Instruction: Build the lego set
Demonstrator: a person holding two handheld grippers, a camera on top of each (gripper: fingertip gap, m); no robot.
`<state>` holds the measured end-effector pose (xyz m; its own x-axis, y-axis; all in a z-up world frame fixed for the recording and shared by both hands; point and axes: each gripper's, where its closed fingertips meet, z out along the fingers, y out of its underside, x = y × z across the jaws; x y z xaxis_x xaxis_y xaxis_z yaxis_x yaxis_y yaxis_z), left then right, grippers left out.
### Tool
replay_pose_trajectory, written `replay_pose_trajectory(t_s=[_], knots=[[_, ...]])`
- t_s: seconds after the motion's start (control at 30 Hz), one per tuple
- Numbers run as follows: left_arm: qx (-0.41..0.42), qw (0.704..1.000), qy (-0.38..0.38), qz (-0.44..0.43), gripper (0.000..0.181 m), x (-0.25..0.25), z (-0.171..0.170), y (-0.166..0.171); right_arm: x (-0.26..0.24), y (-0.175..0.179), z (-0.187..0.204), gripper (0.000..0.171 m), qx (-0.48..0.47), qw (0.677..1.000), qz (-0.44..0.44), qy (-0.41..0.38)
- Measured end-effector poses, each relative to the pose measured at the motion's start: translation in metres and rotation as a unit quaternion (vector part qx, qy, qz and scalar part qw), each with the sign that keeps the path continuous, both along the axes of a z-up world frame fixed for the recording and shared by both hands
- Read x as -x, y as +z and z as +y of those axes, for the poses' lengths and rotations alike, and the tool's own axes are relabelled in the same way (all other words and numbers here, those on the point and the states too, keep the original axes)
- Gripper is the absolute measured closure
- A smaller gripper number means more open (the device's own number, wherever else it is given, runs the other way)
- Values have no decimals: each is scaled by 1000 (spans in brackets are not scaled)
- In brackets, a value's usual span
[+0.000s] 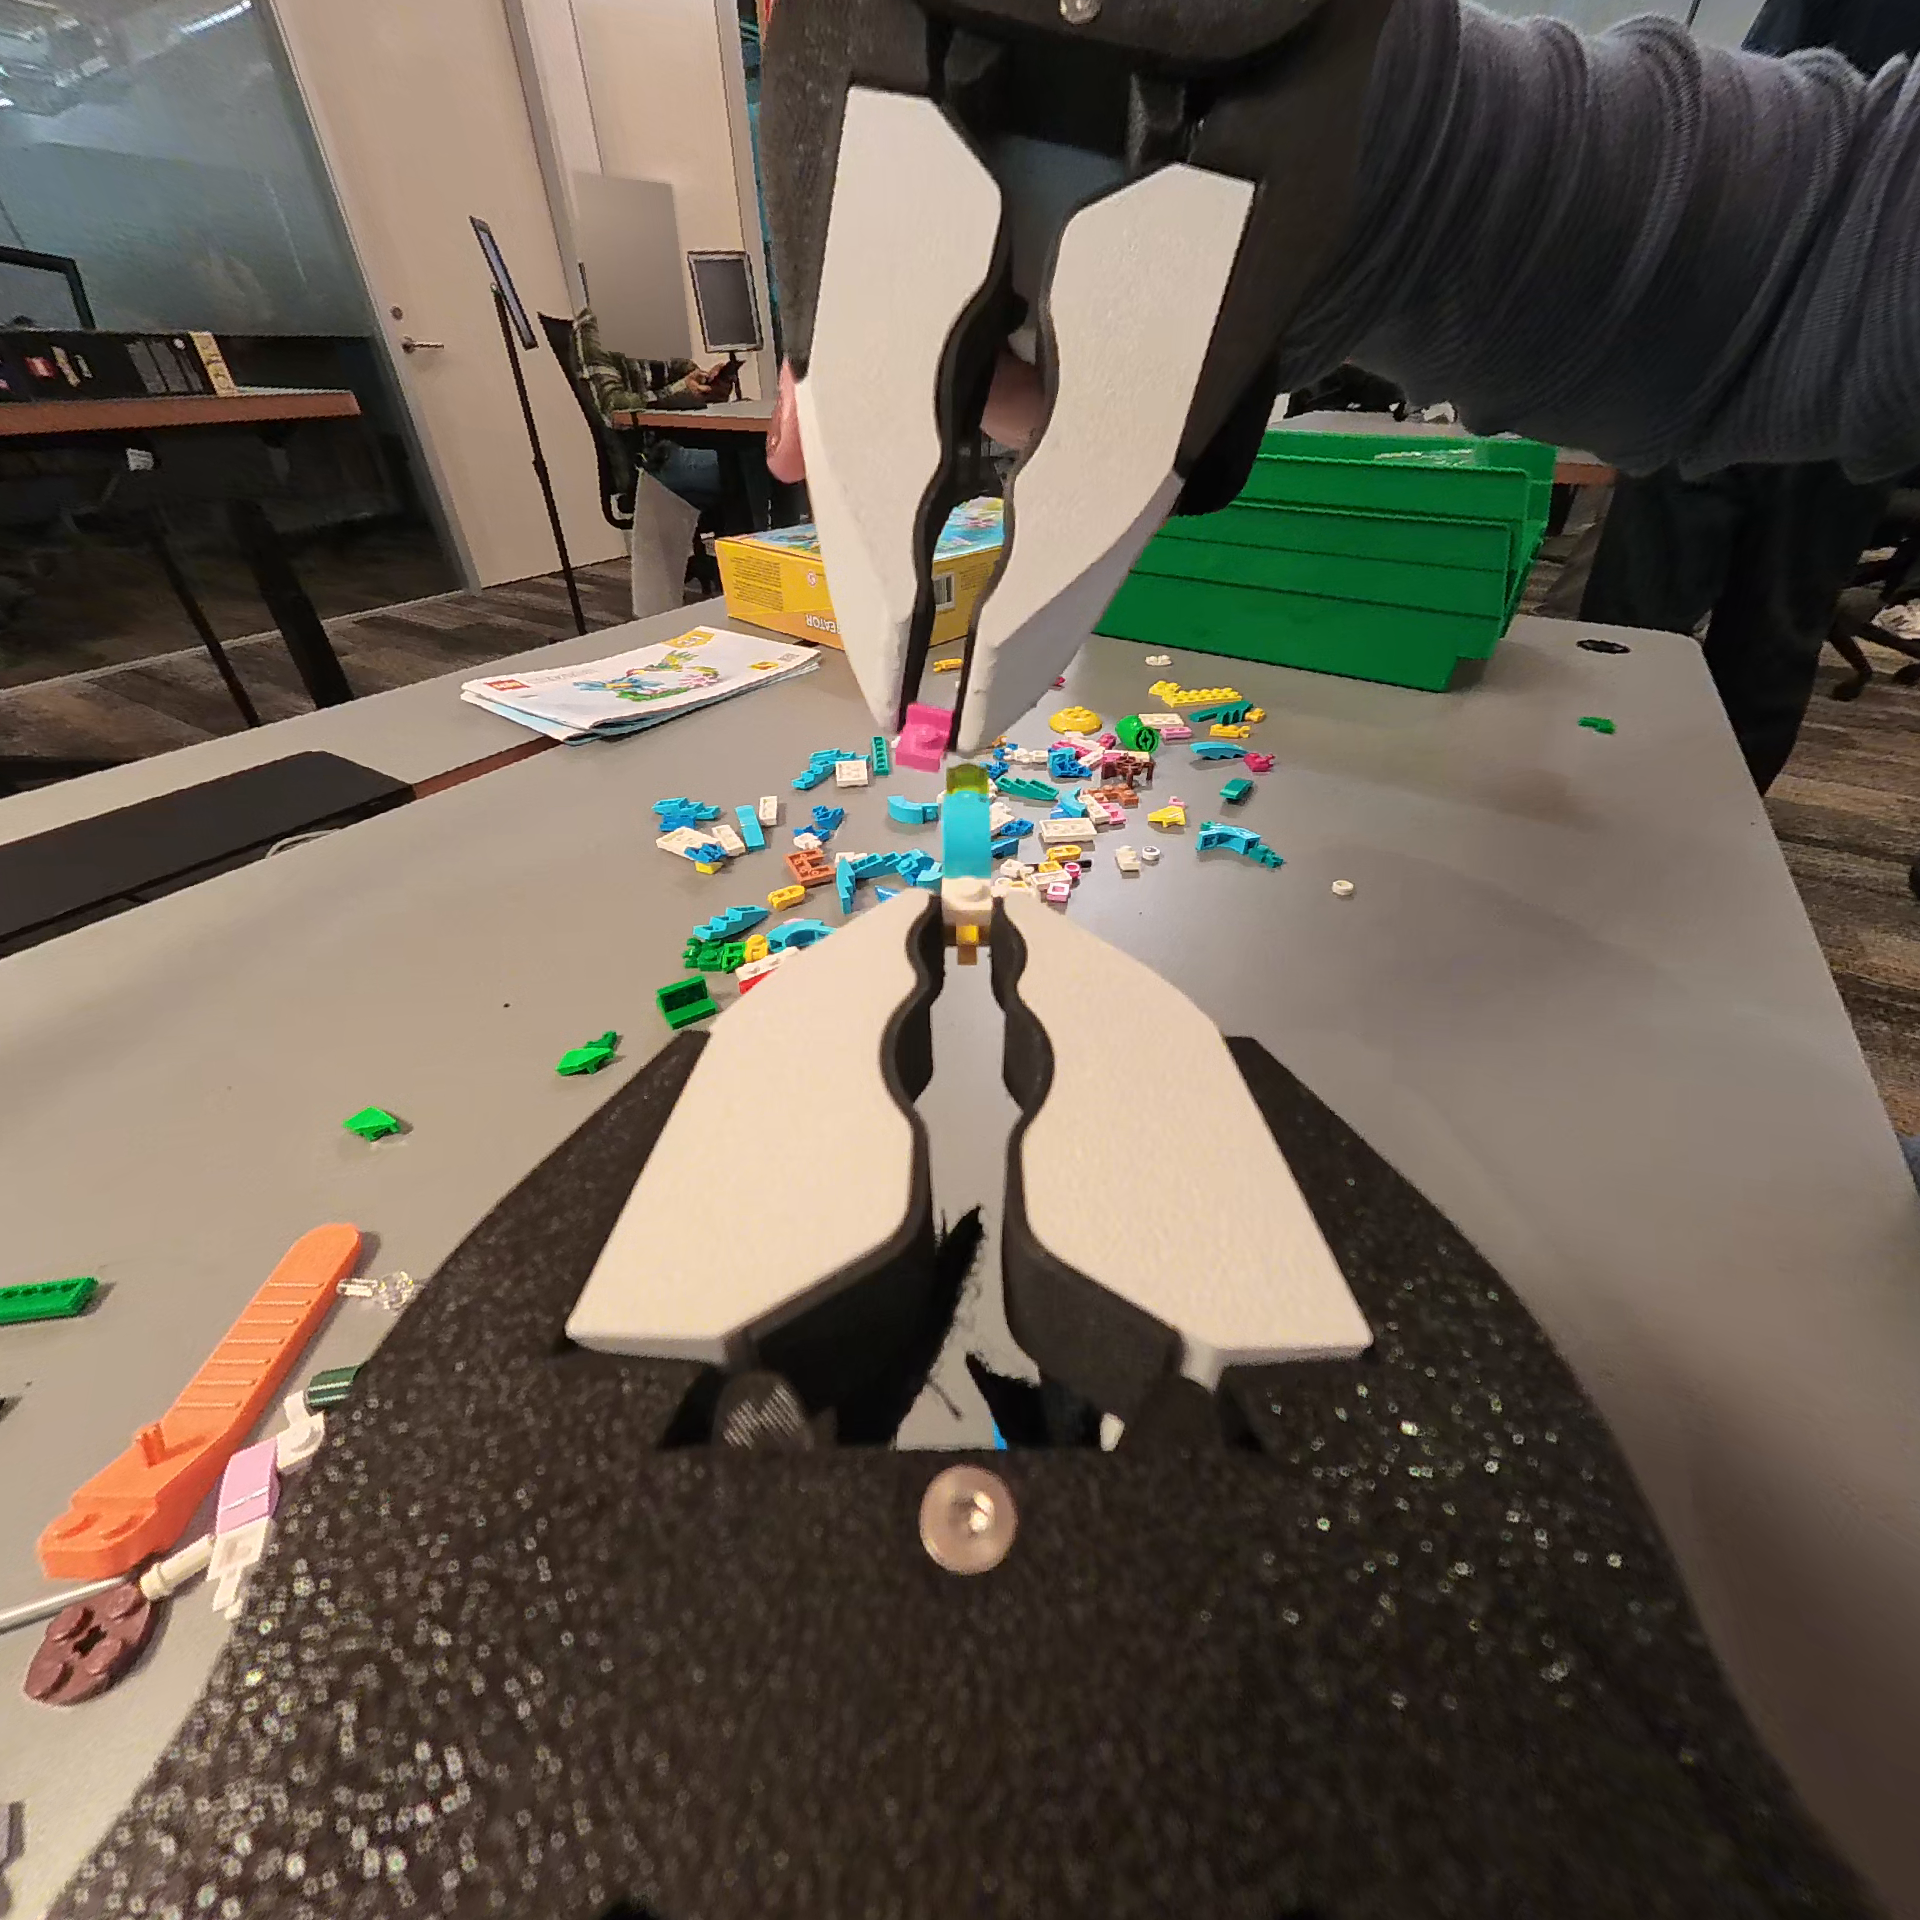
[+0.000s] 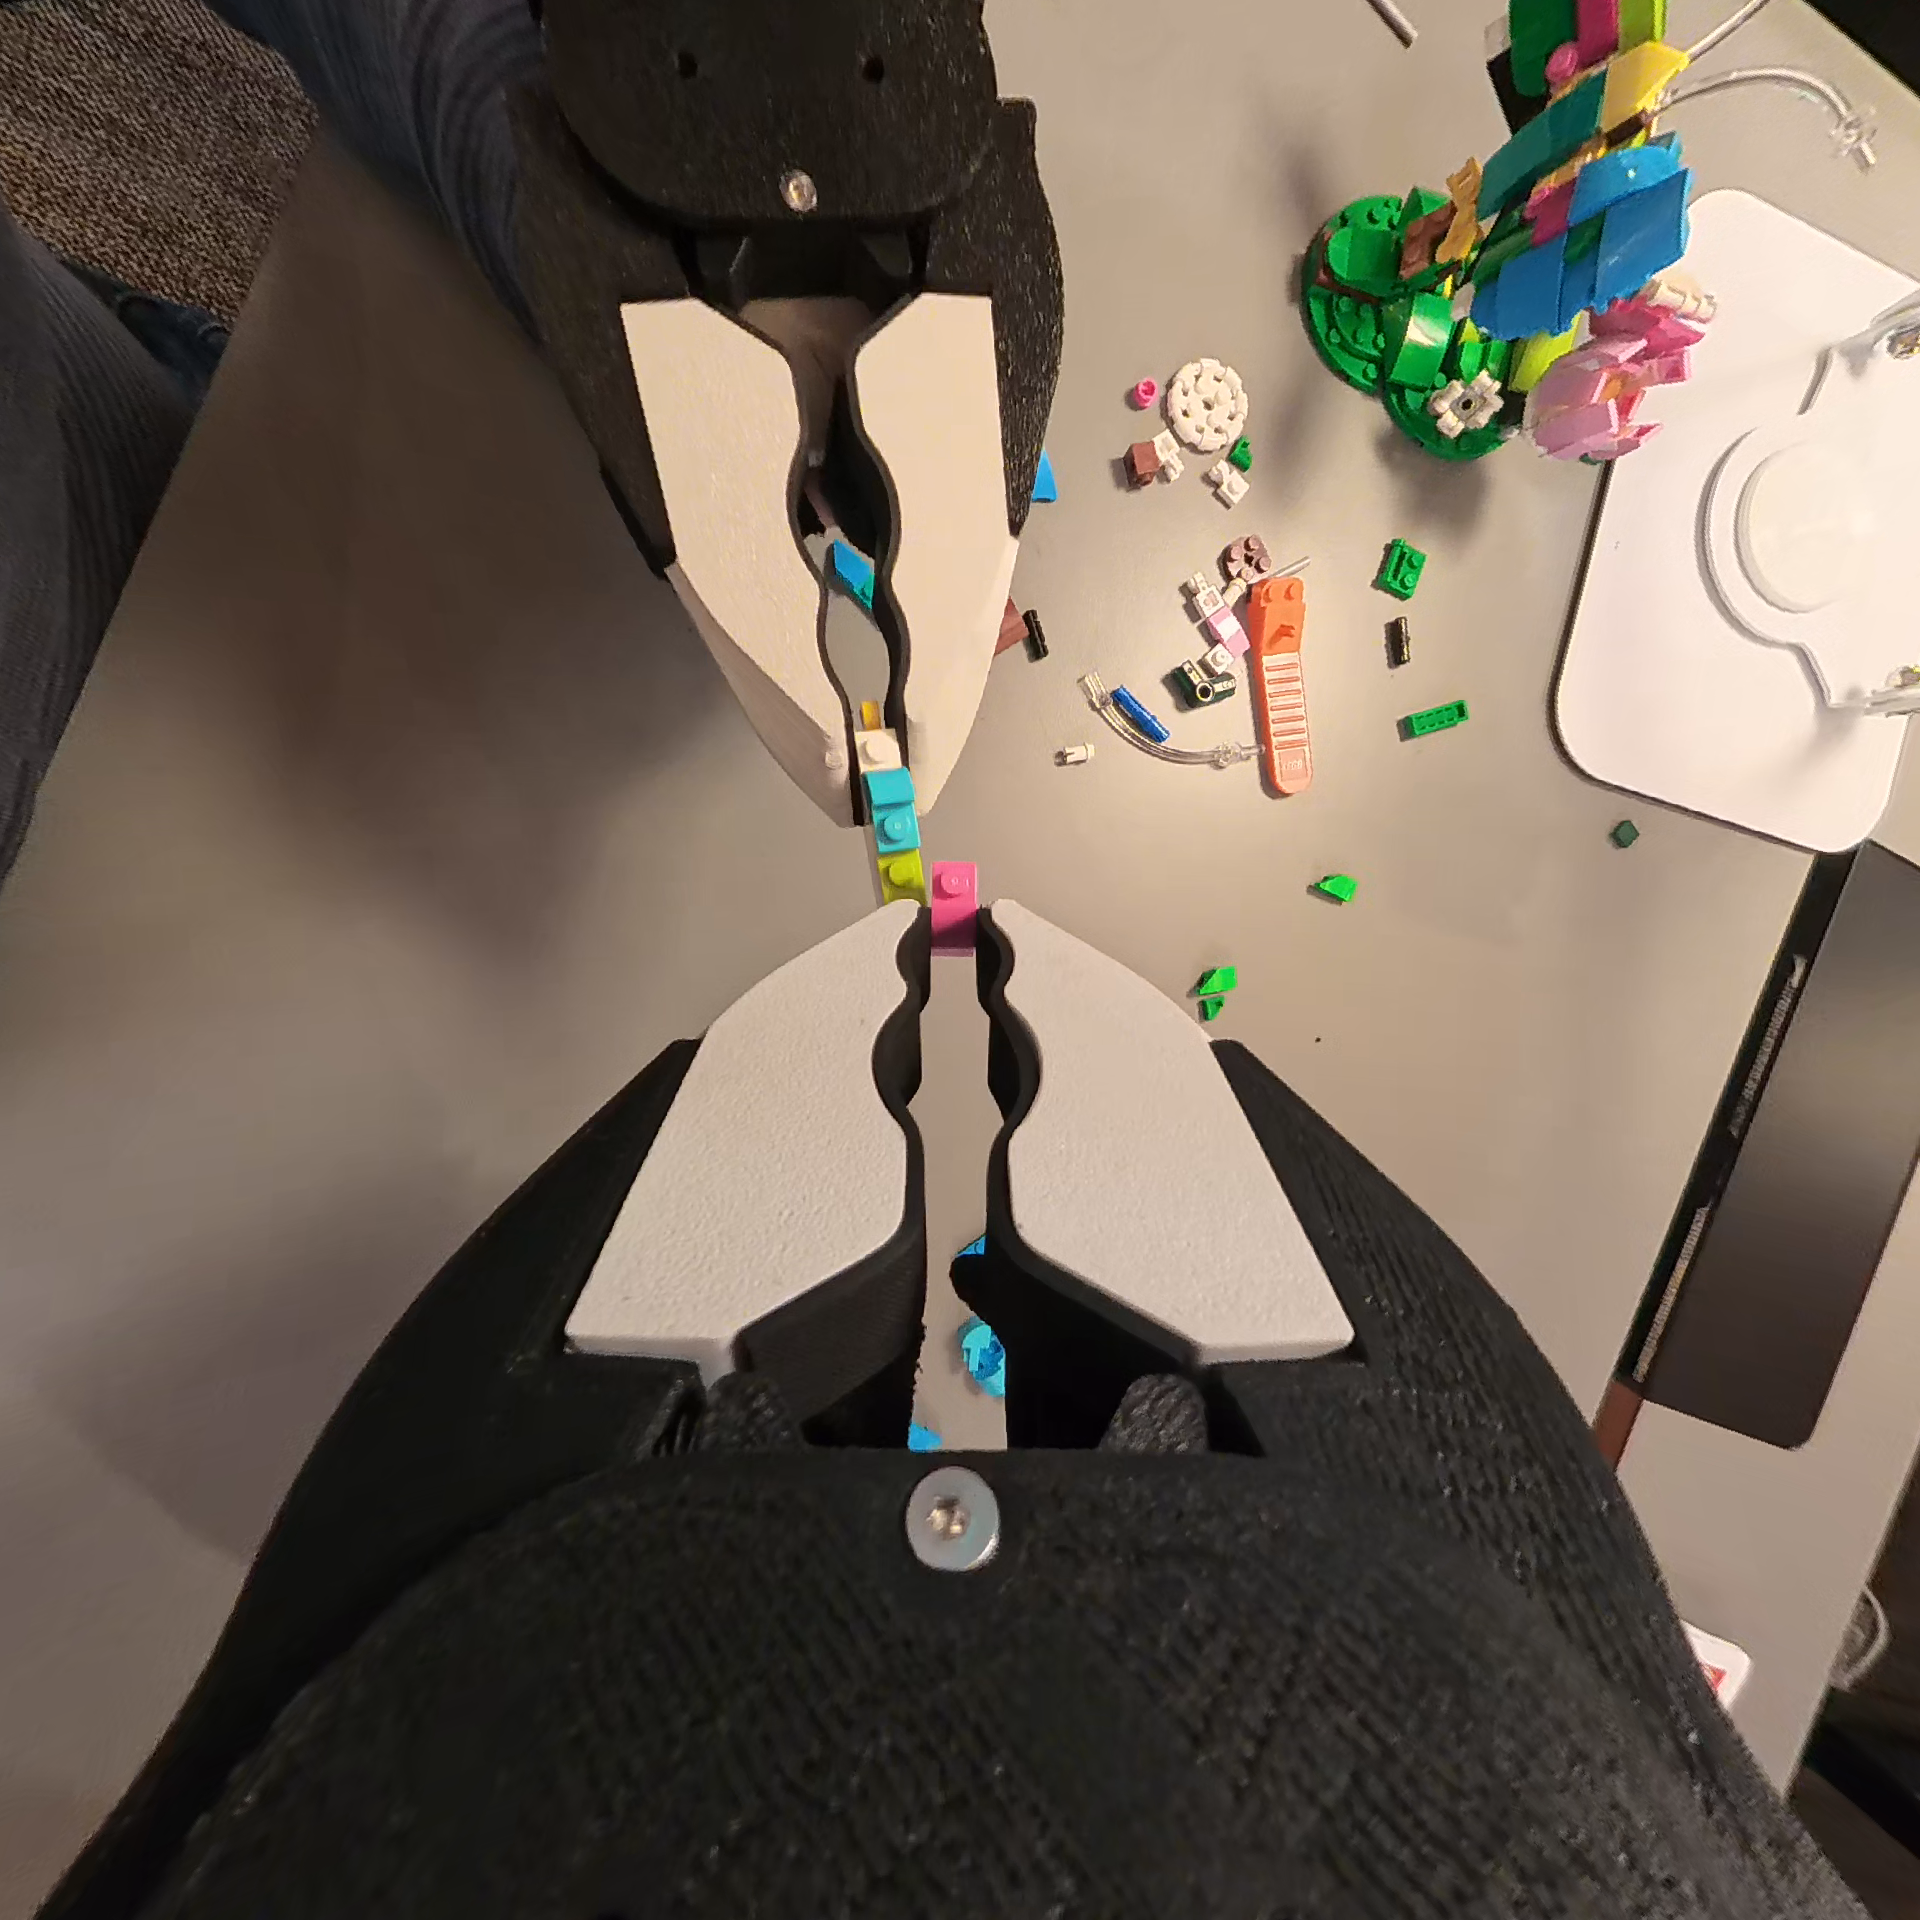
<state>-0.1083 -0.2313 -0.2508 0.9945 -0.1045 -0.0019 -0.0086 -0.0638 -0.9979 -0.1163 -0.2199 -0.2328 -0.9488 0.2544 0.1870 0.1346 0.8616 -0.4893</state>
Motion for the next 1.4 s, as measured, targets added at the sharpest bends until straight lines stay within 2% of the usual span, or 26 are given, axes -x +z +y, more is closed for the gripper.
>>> replay_pose_trajectory(t_s=[0.77, 1.4], knots=[[11, 1000, -19, 4, 173, -6, 1, -3, -15, 1, -12, 165, 40, 997, -60, 26], [7, 999, -35, 0, 173, -12, 1, -2, -19, -8, -11, 164, 10, 996, -88, 28]])
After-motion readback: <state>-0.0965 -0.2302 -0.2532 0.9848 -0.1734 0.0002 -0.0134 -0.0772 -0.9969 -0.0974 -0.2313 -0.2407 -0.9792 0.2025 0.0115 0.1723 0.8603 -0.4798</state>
